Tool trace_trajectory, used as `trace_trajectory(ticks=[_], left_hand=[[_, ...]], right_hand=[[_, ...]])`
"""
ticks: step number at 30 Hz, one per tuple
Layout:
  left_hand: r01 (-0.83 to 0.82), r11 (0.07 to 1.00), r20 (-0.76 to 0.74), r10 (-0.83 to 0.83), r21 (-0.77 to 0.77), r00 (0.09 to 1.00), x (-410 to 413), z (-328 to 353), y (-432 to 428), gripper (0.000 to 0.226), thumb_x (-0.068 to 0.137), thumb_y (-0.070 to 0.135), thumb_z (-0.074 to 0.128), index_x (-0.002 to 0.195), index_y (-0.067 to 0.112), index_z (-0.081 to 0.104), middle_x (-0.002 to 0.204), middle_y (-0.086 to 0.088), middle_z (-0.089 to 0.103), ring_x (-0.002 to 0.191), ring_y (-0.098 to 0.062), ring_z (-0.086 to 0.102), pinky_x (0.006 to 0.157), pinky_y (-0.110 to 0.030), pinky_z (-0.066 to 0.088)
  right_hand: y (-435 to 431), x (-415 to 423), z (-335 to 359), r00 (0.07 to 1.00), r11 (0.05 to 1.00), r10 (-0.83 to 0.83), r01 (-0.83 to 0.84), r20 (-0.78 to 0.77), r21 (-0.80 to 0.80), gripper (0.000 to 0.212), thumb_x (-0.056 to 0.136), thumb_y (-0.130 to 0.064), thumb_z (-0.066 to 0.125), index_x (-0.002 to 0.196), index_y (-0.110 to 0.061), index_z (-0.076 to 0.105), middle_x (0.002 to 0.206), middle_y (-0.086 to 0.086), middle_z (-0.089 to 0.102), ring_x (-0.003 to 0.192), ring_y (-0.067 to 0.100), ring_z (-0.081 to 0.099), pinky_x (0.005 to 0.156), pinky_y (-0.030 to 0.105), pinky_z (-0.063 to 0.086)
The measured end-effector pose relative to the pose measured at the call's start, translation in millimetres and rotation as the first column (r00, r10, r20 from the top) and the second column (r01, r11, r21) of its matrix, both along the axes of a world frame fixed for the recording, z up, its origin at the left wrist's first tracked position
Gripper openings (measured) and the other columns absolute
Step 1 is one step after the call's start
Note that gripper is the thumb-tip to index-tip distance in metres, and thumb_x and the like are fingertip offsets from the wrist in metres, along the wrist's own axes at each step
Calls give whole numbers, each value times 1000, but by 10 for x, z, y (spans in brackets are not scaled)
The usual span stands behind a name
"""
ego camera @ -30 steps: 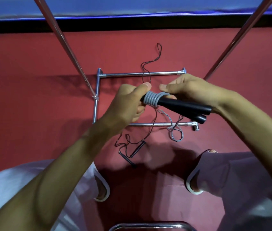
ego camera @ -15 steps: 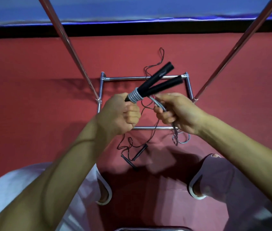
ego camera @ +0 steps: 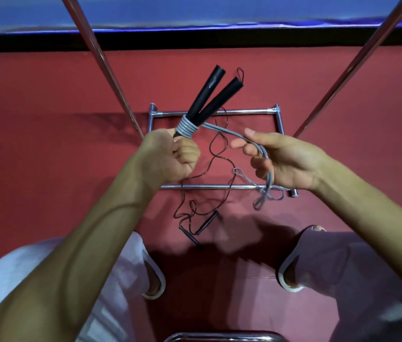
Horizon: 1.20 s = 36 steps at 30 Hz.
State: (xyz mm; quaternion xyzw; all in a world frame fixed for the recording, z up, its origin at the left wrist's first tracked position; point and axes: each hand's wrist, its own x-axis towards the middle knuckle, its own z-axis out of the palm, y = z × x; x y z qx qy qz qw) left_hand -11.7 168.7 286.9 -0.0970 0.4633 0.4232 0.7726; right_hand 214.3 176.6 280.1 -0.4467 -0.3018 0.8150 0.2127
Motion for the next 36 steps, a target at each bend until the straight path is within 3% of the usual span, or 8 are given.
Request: trace_trajectory(ticks=[5,8,12,14,17,23,29,36], left_hand=[[-63,997,0,63,-34,998,-26,-6,9,41,99,6,21,60,16,31,50,8,19,33,-7,17,31,-20,10],[-75,995,6,75,-71,997,-24,-12,8,44,101,8,20,59,16,32,51,8,19,33,-7,17,33,-19,9],[-70,995,27,72,-69,997,-37,14,3,46,104,11,20,59,15,33,51,8,19,34,-7,17,33,-19,10],[-82,993,37,85,-81,996,-36,23,9,46,103,10,20,58,15,33,50,8,19,34,-7,17,33,-19,9],[-88,993,30,91,-73,995,-13,19,9,41,100,9,22,61,17,31,49,8,19,33,-7,17,32,-19,9],[-85,991,-317,114,103,942,143,-118,-2,37,103,16,26,67,20,32,43,8,22,32,-6,17,30,-19,13],[345,859,-874,454,378,-174,271,-118,-54,57,97,23,54,50,19,21,43,4,22,44,-21,26,59,-36,17],[574,817,-790,319,-50,-524,421,-144,-151,35,97,34,56,72,10,58,78,-23,64,75,-42,62,63,-35,31]], right_hand=[[-9,-40,-149,988,938,15,-66,151,341,19,107,-12,46,116,-4,62,50,-5,38,39,5,23,36,16,18],[-23,11,-148,832,482,-229,-355,506,801,16,95,-22,72,107,-13,75,55,-14,51,48,6,39,51,17,35],[-25,81,-171,589,61,-564,-670,580,740,18,94,-30,68,96,-17,80,72,1,76,63,23,70,65,33,54],[-22,75,-159,657,238,-396,-601,641,763,25,99,-30,64,88,-12,78,68,0,75,57,23,69,58,33,52],[1,12,55,971,947,32,-105,236,304,25,94,-26,63,85,-5,73,69,5,73,46,16,62,44,24,47],[-20,-22,0,941,936,127,-218,313,275,32,106,-24,46,78,-14,58,52,-2,42,47,12,30,46,27,17],[-123,-136,29,952,928,97,-192,290,320,41,108,-18,43,68,-13,51,50,-5,26,47,9,16,43,21,9],[-63,-26,50,988,983,126,-112,89,-146,40,104,-26,34,65,-21,41,56,-7,27,44,6,21,41,19,10]])
